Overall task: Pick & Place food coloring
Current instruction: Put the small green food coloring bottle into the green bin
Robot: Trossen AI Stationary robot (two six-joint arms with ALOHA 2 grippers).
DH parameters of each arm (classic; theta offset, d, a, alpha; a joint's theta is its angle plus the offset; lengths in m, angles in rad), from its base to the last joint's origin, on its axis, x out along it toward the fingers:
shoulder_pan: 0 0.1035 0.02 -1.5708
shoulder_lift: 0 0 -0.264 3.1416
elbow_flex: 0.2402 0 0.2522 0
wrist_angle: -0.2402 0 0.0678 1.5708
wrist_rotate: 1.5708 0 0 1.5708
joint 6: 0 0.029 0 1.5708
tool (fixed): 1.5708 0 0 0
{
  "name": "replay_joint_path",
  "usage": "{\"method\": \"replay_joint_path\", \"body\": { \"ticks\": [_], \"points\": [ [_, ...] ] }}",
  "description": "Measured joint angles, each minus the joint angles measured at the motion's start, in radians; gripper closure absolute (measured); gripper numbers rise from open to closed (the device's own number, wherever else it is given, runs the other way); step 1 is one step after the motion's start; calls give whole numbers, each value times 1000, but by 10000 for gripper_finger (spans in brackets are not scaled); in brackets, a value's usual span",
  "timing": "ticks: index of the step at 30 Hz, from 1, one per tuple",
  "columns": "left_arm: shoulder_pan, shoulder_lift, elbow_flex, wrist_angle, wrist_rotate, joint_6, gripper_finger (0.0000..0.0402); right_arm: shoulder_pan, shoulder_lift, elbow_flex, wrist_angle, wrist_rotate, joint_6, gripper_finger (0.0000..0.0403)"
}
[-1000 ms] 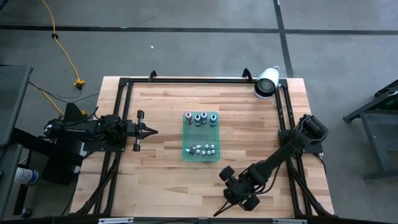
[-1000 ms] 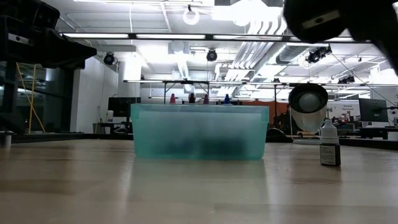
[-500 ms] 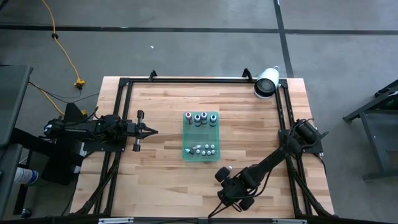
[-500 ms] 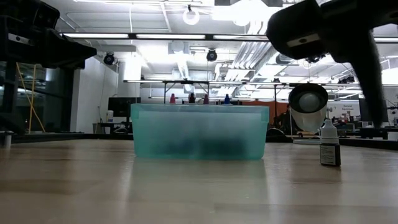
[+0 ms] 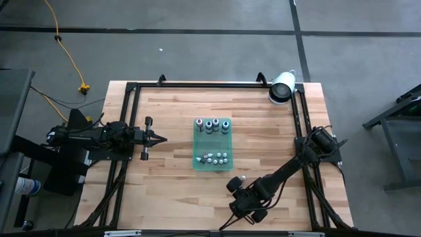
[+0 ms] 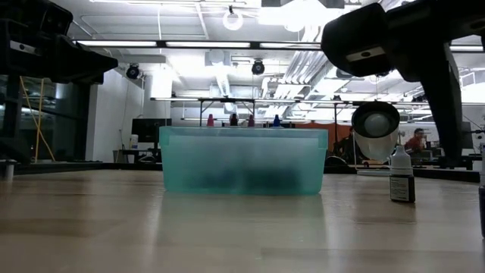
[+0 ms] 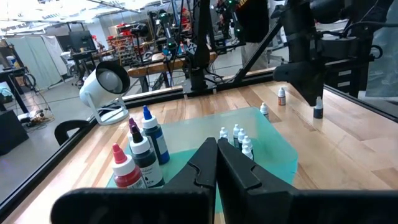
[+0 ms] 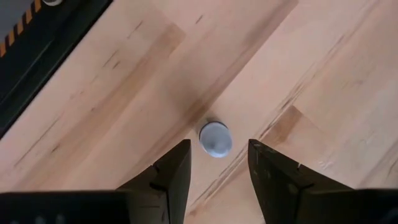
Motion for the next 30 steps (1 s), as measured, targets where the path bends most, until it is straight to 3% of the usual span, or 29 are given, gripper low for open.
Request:
{"method": "replay_joint_path", "body": {
  "ticks": [30],
  "points": [
    [0,0,0,0,0,0,401,3,22,0,35,-25,12,265]
  ]
}}
